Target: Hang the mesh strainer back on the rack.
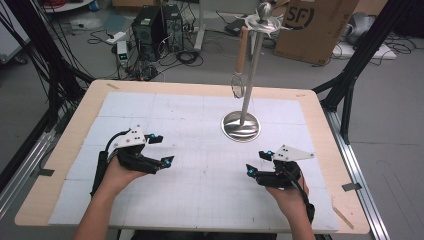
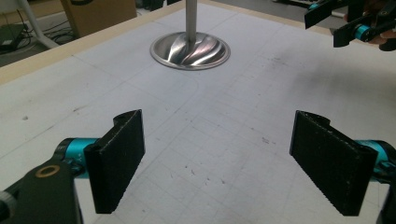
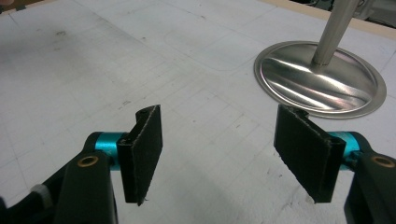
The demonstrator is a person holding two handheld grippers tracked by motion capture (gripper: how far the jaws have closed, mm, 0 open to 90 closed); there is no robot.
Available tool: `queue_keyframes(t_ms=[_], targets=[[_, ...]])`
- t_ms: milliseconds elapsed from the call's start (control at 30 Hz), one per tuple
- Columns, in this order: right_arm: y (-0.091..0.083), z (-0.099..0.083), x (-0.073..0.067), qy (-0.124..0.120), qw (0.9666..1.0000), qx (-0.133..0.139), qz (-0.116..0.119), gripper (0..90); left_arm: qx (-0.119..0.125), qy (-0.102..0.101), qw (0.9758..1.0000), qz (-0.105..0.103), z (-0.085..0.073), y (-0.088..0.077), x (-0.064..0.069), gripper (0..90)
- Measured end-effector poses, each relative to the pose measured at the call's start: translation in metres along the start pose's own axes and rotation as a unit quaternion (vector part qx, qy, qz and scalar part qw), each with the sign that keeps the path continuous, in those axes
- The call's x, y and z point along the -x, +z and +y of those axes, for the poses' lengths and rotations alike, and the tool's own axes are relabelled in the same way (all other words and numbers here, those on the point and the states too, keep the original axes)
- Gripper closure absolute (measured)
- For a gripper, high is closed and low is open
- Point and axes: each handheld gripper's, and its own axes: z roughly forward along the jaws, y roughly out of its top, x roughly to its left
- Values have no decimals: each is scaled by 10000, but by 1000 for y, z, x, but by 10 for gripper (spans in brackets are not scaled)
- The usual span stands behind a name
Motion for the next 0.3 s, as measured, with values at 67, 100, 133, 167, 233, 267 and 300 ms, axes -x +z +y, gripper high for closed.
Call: queue_keyframes(t_ms=[67, 100, 133, 167, 233, 267, 300], targets=[[0, 0, 0, -9, 10000, -16, 5, 318, -8, -10, 10000, 13, 0, 0, 0, 186], [1, 0, 0, 7, 10000, -19, 6, 319, -14, -2, 10000, 11, -1, 0, 0, 186], [1, 0, 0, -13, 10000, -36, 10, 319, -16, -6, 10000, 6, -1, 0, 0, 186], [1, 0, 0, 8, 10000, -42, 16, 319, -20, -11, 10000, -4, -1, 1, 0, 186], [2, -1, 0, 18, 10000, -42, 11, 318, -32, 2, 10000, -9, -1, 1, -1, 186], [2, -1, 0, 25, 10000, -39, 14, 318, -35, -10, 10000, 8, -1, 1, -1, 186], [2, -1, 0, 22, 10000, -38, 18, 318, -37, -13, 10000, 15, -1, 1, -1, 186]])
